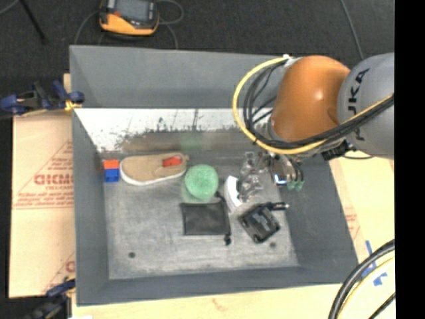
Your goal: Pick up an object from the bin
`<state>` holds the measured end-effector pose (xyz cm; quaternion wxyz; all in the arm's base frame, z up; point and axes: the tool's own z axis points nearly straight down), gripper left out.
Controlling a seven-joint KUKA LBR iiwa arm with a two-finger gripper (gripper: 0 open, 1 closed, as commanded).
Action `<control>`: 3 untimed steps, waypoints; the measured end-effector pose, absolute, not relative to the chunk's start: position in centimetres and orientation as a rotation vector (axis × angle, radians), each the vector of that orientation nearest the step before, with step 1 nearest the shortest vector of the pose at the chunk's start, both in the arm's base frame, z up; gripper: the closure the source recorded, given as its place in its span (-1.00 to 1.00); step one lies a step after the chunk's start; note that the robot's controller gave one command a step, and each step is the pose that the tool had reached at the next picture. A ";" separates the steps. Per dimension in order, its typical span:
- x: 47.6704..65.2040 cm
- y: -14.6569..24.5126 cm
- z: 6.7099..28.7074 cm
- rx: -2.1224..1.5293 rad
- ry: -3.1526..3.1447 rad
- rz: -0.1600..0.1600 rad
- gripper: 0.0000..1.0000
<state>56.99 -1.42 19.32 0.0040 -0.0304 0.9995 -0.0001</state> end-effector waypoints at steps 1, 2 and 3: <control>59.8 -0.3 19.6 -0.026 3.136 -0.001 -1.00; 59.8 -0.2 19.6 -0.026 3.136 -0.001 -1.00; 59.2 0.3 17.4 -0.181 3.123 -0.004 -1.00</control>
Offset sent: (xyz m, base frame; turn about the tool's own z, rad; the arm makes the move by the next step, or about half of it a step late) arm 0.0000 0.0000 0.0000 0.0000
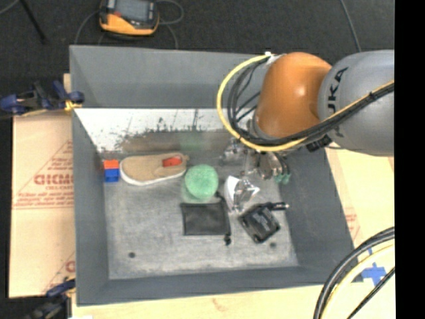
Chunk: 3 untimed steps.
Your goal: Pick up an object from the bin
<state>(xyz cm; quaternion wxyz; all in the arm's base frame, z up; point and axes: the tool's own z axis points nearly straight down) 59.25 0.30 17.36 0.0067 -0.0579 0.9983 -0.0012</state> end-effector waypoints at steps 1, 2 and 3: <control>57.6 -1.6 7.7 -0.418 3.110 -0.002 1.00; 57.6 -1.6 7.7 -0.417 3.110 -0.002 1.00; 57.5 -1.1 12.0 -0.434 3.115 0.000 1.00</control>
Offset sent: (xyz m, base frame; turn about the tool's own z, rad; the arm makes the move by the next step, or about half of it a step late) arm 0.0000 0.0000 0.0000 0.0000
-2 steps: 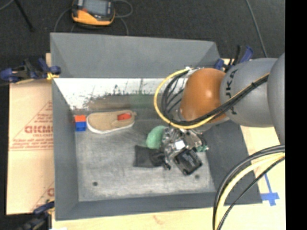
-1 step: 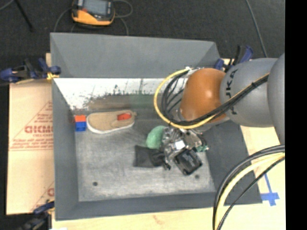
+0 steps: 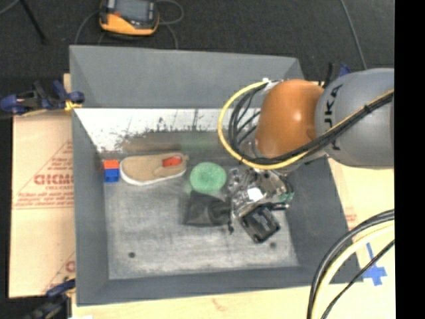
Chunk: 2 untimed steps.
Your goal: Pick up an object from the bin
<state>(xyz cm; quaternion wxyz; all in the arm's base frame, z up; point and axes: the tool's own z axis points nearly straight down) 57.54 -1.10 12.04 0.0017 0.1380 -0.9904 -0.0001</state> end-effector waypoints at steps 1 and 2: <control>56.6 -1.8 17.8 0.379 -3.122 -0.001 1.00; 57.7 -1.1 18.0 0.401 -3.125 0.003 1.00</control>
Offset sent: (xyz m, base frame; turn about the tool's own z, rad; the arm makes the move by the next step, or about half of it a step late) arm 0.0067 0.0084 0.0474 0.0111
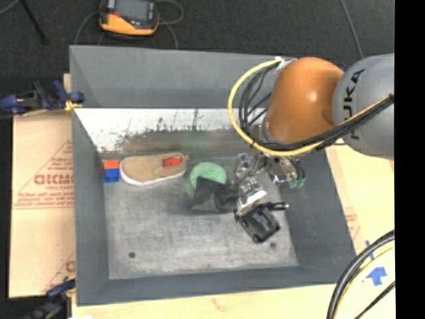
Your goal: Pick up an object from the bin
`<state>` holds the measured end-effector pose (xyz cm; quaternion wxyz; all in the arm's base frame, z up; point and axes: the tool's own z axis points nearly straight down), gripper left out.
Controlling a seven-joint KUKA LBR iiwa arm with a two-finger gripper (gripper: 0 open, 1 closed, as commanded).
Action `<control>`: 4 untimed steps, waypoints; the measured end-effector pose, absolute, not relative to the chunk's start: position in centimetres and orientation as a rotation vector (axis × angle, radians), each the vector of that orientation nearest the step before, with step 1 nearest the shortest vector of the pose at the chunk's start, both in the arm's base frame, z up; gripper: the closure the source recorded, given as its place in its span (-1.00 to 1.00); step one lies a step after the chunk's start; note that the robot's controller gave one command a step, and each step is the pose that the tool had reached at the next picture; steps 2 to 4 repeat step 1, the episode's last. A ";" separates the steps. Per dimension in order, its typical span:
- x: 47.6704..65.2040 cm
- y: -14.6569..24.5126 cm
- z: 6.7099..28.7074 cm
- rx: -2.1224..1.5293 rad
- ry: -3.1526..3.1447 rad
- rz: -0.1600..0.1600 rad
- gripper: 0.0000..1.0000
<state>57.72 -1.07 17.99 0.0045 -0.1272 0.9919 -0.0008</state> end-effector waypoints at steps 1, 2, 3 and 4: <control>56.7 -1.3 21.8 -0.514 3.104 0.002 1.00; 56.7 -1.3 21.8 -0.514 3.104 0.002 1.00; 56.7 -1.3 21.8 -0.514 3.104 0.002 1.00; 56.7 -1.3 21.8 -0.514 3.104 0.002 1.00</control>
Offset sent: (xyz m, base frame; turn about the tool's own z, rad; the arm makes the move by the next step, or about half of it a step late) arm 0.0073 -0.0108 0.1318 -0.2130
